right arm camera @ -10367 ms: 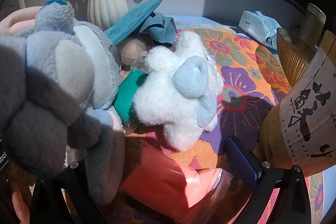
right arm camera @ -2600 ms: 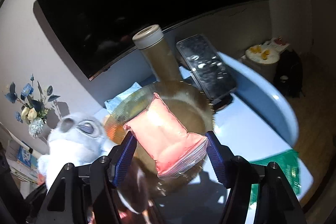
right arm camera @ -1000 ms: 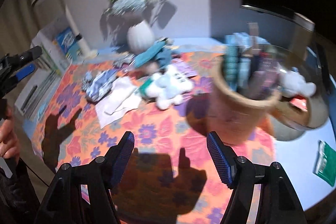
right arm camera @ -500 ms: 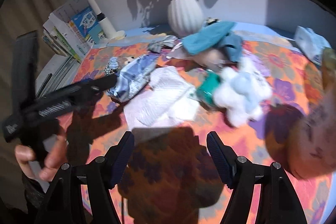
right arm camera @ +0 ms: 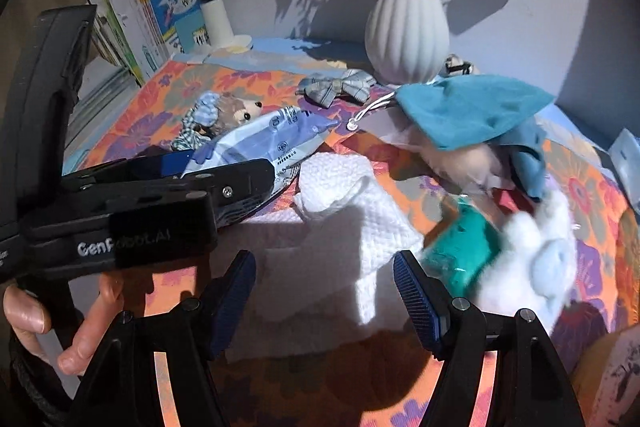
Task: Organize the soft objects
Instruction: 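Grasp the blue-white printed bag with the left gripper while the right grasps the paper towel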
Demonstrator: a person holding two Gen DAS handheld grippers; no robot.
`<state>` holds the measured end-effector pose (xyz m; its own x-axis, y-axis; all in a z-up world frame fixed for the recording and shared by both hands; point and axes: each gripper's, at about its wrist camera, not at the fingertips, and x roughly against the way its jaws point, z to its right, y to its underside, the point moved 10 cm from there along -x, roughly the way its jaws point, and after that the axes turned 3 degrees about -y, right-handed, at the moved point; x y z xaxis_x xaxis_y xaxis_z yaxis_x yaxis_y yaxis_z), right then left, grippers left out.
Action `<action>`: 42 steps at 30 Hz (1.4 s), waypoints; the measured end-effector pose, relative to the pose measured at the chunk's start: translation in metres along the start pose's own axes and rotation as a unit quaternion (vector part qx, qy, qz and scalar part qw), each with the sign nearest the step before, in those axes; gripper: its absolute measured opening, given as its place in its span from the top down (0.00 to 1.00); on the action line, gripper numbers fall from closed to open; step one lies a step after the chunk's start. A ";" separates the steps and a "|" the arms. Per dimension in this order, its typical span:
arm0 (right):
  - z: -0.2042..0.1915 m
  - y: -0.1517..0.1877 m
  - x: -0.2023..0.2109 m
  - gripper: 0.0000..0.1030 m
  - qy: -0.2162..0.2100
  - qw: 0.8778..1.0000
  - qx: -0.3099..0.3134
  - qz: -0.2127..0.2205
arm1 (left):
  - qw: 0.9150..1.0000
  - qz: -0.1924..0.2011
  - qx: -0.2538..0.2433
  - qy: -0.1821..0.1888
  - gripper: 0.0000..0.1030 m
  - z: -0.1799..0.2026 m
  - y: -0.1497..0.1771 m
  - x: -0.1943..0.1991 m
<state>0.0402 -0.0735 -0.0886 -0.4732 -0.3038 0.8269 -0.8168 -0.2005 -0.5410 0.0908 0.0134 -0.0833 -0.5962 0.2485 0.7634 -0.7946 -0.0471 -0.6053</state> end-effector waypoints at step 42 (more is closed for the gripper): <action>-0.041 0.026 -0.003 0.11 -0.056 0.997 0.048 -0.029 | 0.996 0.067 0.042 0.031 0.39 -0.012 -0.009 0.020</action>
<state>0.0071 -0.0391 -0.0991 -0.3826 -0.3901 0.8375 -0.8038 -0.3065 -0.5099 0.0871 0.0308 -0.0651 -0.6907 0.2947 0.6604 -0.7174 -0.1640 -0.6771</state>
